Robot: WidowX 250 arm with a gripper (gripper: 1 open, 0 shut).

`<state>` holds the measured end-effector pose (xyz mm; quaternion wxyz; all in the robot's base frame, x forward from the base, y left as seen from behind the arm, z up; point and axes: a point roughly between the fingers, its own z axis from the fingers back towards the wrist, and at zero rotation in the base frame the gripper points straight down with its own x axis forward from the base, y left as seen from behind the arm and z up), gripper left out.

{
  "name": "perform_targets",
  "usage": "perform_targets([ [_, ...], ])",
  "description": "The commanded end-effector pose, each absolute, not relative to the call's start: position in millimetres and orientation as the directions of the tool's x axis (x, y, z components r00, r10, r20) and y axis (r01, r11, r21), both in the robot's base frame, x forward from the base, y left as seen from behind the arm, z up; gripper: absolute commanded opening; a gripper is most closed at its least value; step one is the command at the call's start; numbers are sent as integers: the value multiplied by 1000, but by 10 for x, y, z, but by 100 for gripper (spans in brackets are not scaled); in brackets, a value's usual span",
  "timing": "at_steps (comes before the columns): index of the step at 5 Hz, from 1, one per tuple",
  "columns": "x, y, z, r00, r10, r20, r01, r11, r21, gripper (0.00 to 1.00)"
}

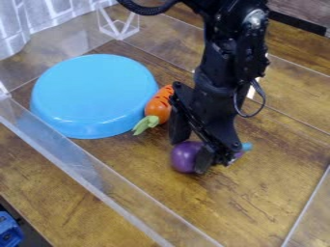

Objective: Put the purple eggplant on the blue tray

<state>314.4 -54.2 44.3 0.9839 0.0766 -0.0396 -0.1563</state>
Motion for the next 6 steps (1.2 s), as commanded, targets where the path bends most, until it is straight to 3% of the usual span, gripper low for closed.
perform_targets([
  [1, 3212, -502, 707, 944, -298, 142, 273, 947, 169, 0],
  [6, 3267, -435, 472, 952, -282, 122, 263, 953, 152, 0],
])
